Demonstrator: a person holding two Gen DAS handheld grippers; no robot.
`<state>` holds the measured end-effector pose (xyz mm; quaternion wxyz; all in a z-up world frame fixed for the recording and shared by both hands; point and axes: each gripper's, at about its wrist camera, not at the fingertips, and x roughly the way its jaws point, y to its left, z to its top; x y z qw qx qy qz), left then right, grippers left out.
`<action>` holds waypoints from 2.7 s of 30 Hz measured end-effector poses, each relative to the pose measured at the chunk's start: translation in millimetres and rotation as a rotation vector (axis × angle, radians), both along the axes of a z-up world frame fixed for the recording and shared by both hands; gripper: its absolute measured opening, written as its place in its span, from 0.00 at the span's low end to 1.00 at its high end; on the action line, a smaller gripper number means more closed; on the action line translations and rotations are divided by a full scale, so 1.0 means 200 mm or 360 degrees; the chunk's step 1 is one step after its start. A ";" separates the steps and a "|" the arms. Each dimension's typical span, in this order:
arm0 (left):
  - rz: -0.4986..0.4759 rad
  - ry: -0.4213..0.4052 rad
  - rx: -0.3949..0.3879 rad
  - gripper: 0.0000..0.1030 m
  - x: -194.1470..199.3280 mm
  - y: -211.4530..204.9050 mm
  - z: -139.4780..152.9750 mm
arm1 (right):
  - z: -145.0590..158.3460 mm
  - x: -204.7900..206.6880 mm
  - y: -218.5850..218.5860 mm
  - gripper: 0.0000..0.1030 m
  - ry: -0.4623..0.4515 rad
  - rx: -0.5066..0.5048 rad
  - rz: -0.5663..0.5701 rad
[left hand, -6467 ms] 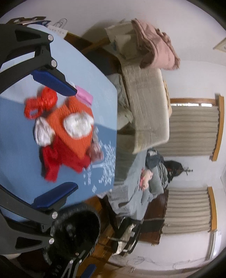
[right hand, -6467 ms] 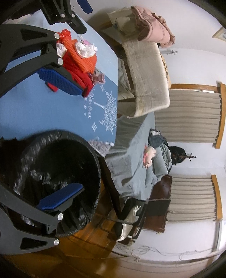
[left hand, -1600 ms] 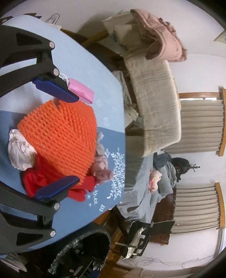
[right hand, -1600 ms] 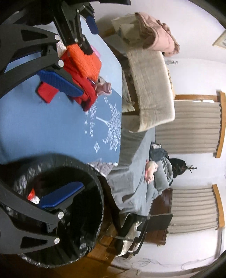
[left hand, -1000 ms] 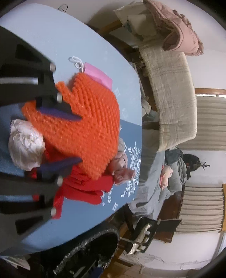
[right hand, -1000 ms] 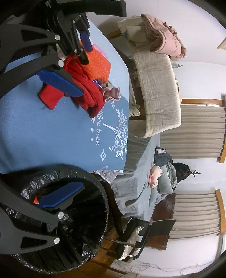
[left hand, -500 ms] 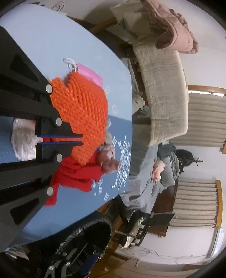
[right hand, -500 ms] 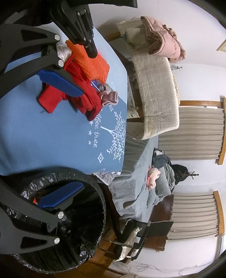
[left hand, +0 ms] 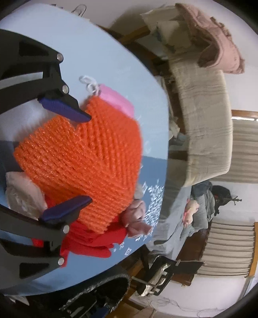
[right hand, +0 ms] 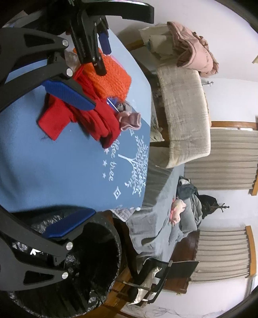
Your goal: Collect trash
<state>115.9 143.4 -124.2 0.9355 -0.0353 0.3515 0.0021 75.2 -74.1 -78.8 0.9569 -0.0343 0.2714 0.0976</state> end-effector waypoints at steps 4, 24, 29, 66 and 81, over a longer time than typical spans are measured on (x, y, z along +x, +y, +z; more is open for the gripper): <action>-0.0010 -0.0004 -0.0020 0.31 -0.02 0.00 -0.01 | 0.00 0.01 0.00 0.93 0.0008 -0.0011 -0.0003; -0.0069 -0.0048 -0.0090 0.21 -0.10 -0.02 0.07 | 0.01 0.01 0.02 0.93 0.0005 -0.0009 -0.0002; -0.0098 -0.0010 -0.0063 0.43 -0.07 -0.04 0.02 | 0.00 0.01 0.02 0.93 0.0012 -0.0011 -0.0003; 0.0189 -0.0205 -0.0116 0.05 -0.21 0.25 0.20 | -0.02 0.10 0.36 0.74 0.0066 0.0039 0.0149; 0.0168 -0.0252 -0.0115 0.05 -0.23 0.25 0.23 | 0.03 0.14 0.43 0.08 0.0146 0.0135 0.0308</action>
